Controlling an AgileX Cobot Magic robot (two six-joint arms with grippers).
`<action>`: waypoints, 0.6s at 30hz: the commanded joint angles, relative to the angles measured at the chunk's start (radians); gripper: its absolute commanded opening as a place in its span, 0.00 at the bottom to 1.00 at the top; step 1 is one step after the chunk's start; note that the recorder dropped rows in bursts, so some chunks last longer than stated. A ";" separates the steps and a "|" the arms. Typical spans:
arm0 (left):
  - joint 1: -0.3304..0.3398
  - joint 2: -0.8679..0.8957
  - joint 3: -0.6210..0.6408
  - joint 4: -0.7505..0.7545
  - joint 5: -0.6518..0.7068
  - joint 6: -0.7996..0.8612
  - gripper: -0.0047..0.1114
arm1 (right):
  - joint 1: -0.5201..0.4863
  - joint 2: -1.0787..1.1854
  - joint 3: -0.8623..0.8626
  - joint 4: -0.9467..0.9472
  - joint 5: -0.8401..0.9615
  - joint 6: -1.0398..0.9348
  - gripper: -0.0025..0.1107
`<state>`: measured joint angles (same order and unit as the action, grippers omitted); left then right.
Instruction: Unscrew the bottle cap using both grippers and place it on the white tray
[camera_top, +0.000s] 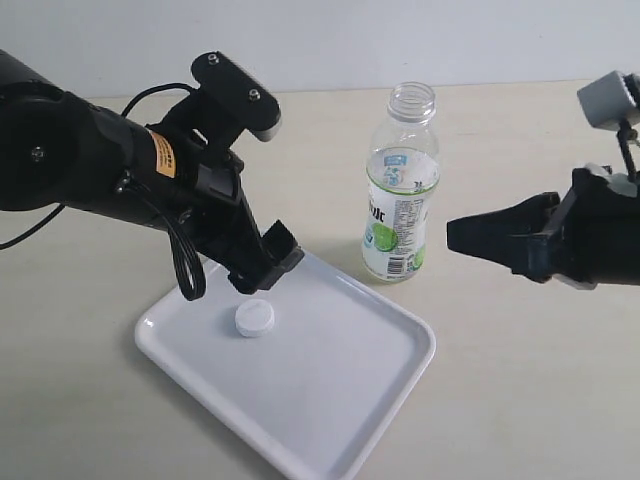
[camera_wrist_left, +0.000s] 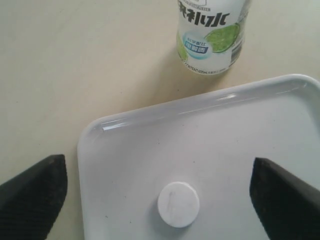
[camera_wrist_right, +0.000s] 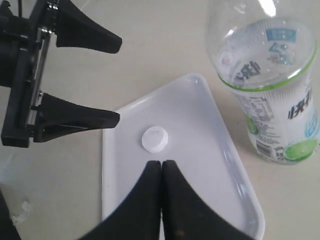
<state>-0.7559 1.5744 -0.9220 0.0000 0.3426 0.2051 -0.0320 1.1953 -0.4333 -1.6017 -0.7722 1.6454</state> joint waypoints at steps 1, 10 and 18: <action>0.000 -0.008 0.003 0.000 -0.009 0.000 0.85 | -0.002 -0.054 0.007 -0.006 0.030 -0.001 0.03; 0.000 -0.008 0.003 0.000 -0.009 0.000 0.85 | -0.002 -0.297 0.009 -0.076 0.242 0.021 0.03; -0.002 -0.008 0.003 0.000 -0.009 0.000 0.85 | -0.002 -0.763 0.009 -0.081 0.336 0.024 0.03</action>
<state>-0.7559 1.5744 -0.9220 0.0000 0.3426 0.2051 -0.0320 0.5333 -0.4273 -1.6753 -0.4727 1.6667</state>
